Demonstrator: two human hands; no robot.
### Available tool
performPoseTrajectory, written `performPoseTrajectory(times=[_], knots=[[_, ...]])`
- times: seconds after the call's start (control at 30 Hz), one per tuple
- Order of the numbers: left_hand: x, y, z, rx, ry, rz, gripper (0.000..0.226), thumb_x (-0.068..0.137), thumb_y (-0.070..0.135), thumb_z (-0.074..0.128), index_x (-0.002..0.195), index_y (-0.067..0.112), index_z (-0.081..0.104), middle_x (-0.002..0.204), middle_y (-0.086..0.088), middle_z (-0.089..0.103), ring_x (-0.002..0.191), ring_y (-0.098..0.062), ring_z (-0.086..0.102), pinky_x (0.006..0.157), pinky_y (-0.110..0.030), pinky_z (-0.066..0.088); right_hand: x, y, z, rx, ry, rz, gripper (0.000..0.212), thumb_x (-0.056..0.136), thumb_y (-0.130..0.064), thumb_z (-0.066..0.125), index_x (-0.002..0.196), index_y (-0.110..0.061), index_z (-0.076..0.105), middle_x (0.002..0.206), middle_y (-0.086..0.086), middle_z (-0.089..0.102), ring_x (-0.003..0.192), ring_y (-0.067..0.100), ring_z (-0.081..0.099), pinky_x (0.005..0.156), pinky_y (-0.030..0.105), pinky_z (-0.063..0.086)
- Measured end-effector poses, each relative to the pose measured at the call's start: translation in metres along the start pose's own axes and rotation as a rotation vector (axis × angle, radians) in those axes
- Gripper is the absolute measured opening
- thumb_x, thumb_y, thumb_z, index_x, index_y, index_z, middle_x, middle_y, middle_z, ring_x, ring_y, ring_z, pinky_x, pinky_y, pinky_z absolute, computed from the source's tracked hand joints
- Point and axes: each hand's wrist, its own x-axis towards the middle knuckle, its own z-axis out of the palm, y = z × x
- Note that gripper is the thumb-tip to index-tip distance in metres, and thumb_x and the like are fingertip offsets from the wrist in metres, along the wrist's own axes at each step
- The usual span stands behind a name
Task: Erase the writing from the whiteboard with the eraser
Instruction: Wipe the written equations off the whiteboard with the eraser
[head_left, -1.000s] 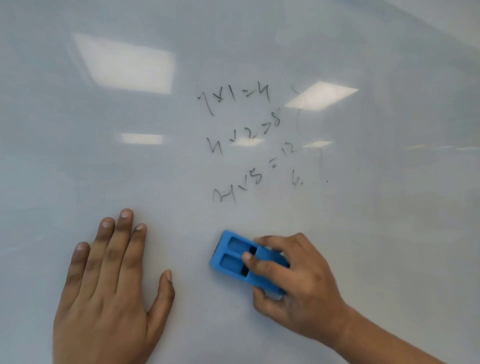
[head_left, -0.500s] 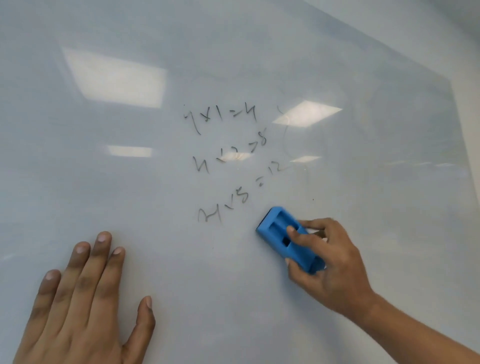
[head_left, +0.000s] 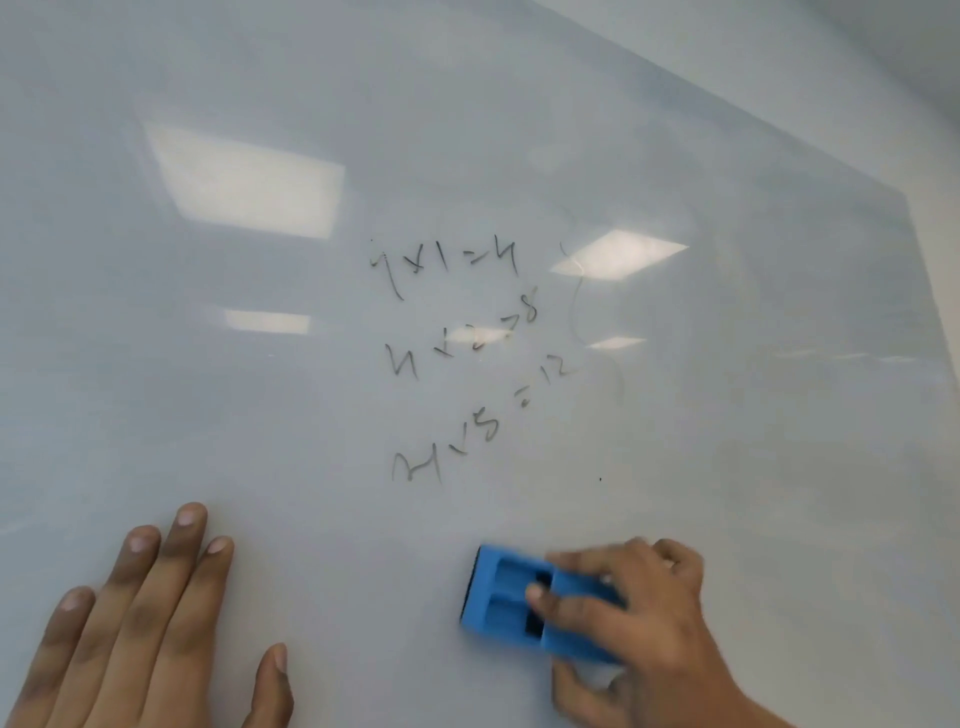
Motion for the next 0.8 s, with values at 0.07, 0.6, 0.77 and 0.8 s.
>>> performPoseTrajectory(times=[0.07,0.6,0.77,0.8], knots=[[0.000,0.002,0.001,-0.010,0.008,0.004,0.070,0.081,0.047,0.043,0.141,0.012,0.038,0.163,0.005,0.024,0.149,-0.026,0.025,0.098,-0.076,0.036,0.025,0.029,-0.003,-0.019,0.111,0.242,0.051,0.065,-0.045,0.066,0.116,-0.043,0.062,0.115,-0.014,0.057,0.103,0.009,0.057,0.088,0.034,0.027],[-0.002,0.001,0.002,0.058,0.017,0.010,0.072,0.081,0.047,0.041,0.144,0.011,0.037,0.163,0.001,0.027,0.149,-0.030,0.026,0.097,-0.077,0.036,-0.018,0.030,0.008,0.009,0.178,0.247,0.038,0.090,-0.051,0.063,0.124,-0.034,0.067,0.128,-0.004,0.062,0.106,0.012,0.057,0.092,0.025,0.045],[0.002,0.009,-0.006,0.046,0.042,-0.014,0.069,0.081,0.046,0.044,0.140,0.011,0.040,0.161,0.003,0.029,0.149,-0.024,0.026,0.096,-0.075,0.039,0.044,0.058,-0.001,0.124,0.418,0.713,0.045,0.070,-0.045,0.066,0.115,-0.042,0.063,0.118,-0.011,0.058,0.116,0.021,0.060,0.090,0.025,0.053],[0.003,0.010,-0.006,0.066,0.046,-0.005,0.068,0.081,0.047,0.043,0.139,0.010,0.041,0.161,0.003,0.029,0.149,-0.022,0.026,0.095,-0.074,0.040,0.050,0.052,0.002,0.130,0.429,0.722,0.045,0.070,-0.043,0.066,0.115,-0.039,0.064,0.118,-0.010,0.058,0.114,0.020,0.060,0.093,0.035,0.055]])
